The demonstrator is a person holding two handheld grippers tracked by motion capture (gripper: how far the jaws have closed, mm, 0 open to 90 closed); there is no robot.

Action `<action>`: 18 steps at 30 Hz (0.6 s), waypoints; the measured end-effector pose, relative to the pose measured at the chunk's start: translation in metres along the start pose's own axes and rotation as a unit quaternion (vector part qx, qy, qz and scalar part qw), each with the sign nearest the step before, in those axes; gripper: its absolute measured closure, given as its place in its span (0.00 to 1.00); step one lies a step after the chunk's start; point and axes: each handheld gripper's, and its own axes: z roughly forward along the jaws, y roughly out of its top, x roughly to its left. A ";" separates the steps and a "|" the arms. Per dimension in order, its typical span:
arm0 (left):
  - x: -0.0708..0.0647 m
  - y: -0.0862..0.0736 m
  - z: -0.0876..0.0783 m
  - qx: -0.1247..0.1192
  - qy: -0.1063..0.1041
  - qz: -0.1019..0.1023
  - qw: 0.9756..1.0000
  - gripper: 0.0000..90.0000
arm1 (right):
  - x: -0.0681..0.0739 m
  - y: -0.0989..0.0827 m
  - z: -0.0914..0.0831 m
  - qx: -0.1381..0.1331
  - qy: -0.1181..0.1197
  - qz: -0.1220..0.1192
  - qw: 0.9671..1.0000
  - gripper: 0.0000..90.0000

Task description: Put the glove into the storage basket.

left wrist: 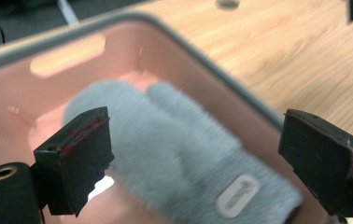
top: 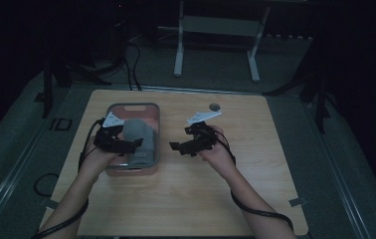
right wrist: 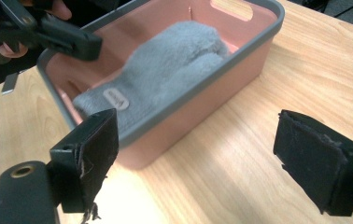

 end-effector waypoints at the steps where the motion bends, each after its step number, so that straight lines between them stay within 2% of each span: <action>1: -0.008 0.000 -0.003 -0.016 -0.009 0.002 1.000 0.11 | 0.000 -0.003 -0.003 0.000 -0.002 -0.002 1.000 0.16; 2: -0.008 0.000 -0.003 -0.016 -0.009 0.002 1.000 0.11 | 0.000 -0.003 -0.003 0.000 -0.002 -0.002 1.000 0.16; 3: -0.012 -0.001 -0.004 -0.025 -0.012 0.006 1.000 0.11 | -0.001 -0.006 -0.006 -0.002 -0.003 -0.003 1.000 0.16; 4: -0.022 -0.001 -0.004 -0.029 -0.023 0.015 0.999 0.10 | -0.002 -0.012 -0.011 -0.004 -0.003 -0.004 1.000 0.16; 5: -0.022 -0.001 -0.004 -0.029 -0.023 0.015 0.999 0.10 | -0.002 -0.015 -0.013 -0.003 -0.005 -0.004 1.000 0.16; 8: -0.037 -0.001 -0.002 -0.028 -0.043 0.030 0.998 0.10 | -0.003 -0.020 -0.017 -0.004 -0.005 -0.006 1.000 0.16; 11: -0.053 -0.002 0.001 -0.030 -0.062 0.044 0.997 0.09 | -0.005 -0.031 -0.027 -0.005 -0.007 -0.014 1.000 0.16; 14: -0.068 -0.004 0.006 -0.034 -0.077 0.051 0.995 0.09 | -0.007 -0.040 -0.034 -0.007 -0.009 -0.016 1.000 0.16; 18: -0.084 -0.006 0.012 -0.043 -0.089 0.068 0.993 0.09 | -0.011 -0.049 -0.041 -0.006 -0.012 -0.021 1.000 0.16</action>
